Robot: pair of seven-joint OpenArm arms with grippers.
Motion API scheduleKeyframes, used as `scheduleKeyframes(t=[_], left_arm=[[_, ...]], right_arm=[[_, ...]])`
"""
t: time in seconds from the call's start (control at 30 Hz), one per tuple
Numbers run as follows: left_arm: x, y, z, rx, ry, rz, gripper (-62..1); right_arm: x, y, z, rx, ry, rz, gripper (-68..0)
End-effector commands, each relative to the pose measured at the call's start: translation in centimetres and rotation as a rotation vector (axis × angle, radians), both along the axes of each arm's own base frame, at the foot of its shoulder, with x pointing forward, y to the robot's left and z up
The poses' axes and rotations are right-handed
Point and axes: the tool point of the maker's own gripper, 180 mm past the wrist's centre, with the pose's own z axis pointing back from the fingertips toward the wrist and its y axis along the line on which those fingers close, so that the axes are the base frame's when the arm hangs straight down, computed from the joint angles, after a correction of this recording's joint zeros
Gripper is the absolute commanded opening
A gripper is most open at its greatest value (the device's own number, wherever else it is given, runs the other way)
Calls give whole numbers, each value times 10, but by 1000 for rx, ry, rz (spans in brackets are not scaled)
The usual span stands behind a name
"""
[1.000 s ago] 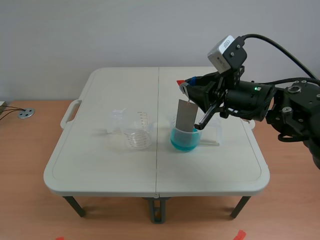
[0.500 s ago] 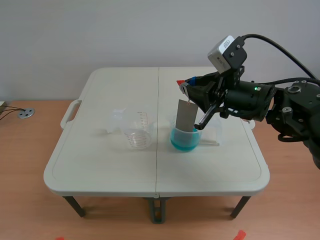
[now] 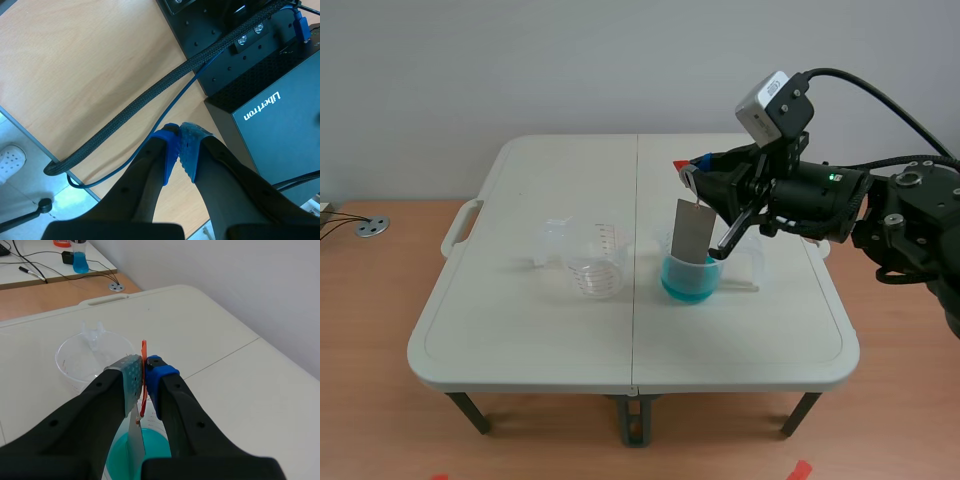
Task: Hold the metal plate by the orange handle, dip it into the blue solution, take it out and point at it, then put the plate back in the beaker on the left.
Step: 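Hold the plate still in the solution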
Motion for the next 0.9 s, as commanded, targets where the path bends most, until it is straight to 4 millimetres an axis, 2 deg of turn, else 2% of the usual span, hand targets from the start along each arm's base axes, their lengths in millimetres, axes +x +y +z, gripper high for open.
scheduleKeyframes(t=[0.0, 0.13, 0.87], left_arm=[[-5, -4, 2, -11, 8, 2, -591], [-5, -4, 2, -12, 8, 3, -591], [-5, -5, 2, -14, 9, 5, -591]], right_arm=[[7, -4, 9, -7, -27, -8, -662], [7, -5, 10, -3, -32, -8, -662], [13, -25, 55, 79, -107, -13, -660]])
